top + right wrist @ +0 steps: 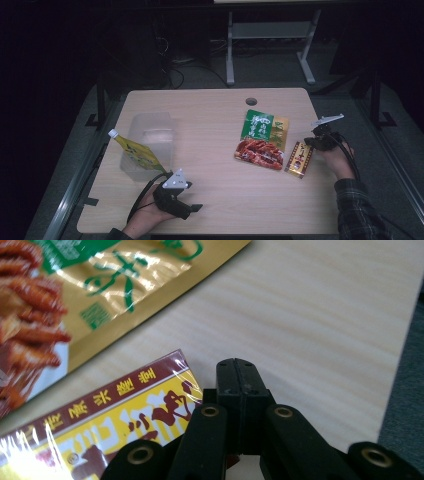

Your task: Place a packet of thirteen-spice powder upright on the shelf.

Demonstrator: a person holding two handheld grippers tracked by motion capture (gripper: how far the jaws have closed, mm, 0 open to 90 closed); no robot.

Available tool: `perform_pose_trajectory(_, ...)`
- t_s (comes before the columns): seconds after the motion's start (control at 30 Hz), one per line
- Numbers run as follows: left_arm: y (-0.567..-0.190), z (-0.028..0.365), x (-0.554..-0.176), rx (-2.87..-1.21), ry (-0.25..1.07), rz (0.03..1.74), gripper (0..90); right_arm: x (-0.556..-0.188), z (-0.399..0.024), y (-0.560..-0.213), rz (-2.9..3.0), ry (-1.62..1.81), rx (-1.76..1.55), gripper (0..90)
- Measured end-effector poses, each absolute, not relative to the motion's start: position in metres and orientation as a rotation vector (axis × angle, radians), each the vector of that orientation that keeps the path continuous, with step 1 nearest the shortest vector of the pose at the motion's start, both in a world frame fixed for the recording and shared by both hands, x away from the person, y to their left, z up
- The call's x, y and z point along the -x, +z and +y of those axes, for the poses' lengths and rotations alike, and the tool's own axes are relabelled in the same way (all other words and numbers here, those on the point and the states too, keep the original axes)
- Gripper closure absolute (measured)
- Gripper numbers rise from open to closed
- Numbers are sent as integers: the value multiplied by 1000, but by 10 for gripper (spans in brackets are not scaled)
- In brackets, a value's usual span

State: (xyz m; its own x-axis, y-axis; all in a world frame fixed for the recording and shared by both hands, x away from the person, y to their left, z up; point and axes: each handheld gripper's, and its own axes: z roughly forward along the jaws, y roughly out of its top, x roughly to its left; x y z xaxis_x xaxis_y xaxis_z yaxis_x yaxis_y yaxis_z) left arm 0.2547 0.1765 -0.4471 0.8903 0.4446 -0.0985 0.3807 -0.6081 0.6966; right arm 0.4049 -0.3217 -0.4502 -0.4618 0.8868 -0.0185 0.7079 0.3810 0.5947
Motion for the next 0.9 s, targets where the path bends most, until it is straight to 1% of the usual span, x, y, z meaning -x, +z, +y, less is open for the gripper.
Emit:
perform_pose_trajectory(0.13, -447, 176, -255, -2294, 112, 584, 177, -394, -323, -455, 2357, 729, -1396, 900)
perform_pose_trajectory(0.4, -447, 175, -254, -2295, 110, 579, 178, -370, -325, -454, 2397, 742, -1362, 900)
perform_pose_trajectory(0.9, -447, 176, -251, -2286, 109, 575, 181, -321, -301, -448, 2554, 789, -1249, 899)
